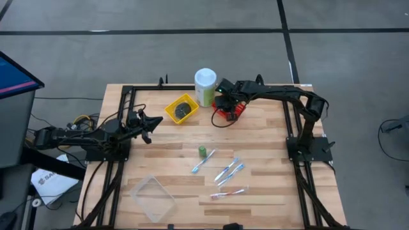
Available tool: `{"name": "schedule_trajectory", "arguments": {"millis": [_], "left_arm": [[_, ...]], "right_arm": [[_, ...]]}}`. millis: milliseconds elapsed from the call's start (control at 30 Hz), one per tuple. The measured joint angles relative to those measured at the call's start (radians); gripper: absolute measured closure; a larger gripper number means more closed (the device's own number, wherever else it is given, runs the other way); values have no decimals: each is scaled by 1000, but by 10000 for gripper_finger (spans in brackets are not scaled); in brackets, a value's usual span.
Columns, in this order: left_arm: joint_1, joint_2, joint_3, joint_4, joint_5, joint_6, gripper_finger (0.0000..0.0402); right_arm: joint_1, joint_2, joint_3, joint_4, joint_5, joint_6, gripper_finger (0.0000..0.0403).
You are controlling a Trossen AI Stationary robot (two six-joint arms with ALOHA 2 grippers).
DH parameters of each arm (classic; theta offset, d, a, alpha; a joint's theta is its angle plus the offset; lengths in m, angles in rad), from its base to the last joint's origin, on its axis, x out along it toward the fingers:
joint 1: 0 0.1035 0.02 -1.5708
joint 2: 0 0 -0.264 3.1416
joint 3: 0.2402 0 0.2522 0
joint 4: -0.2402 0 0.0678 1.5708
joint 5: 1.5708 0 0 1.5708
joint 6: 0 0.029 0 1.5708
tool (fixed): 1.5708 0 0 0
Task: Pick & Place Travel size toiletries
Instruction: Put the bottom green shampoo into the red bin, then put the green shampoo into the red bin
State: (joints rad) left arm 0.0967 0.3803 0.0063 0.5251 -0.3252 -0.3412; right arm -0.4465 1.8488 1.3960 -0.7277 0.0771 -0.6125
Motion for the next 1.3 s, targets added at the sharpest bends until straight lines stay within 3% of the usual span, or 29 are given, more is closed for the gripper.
{"name": "schedule_trajectory", "arguments": {"millis": [600,900,1300], "left_arm": [[0,0,0,0,0,0,395],[0,0,0,0,0,0,395],[0,0,0,0,0,0,395]], "right_arm": [[0,0,-2,33,1,0,243],[0,0,15,32,10,0,232],[-13,0,156,-18,27,-5,242]]}}
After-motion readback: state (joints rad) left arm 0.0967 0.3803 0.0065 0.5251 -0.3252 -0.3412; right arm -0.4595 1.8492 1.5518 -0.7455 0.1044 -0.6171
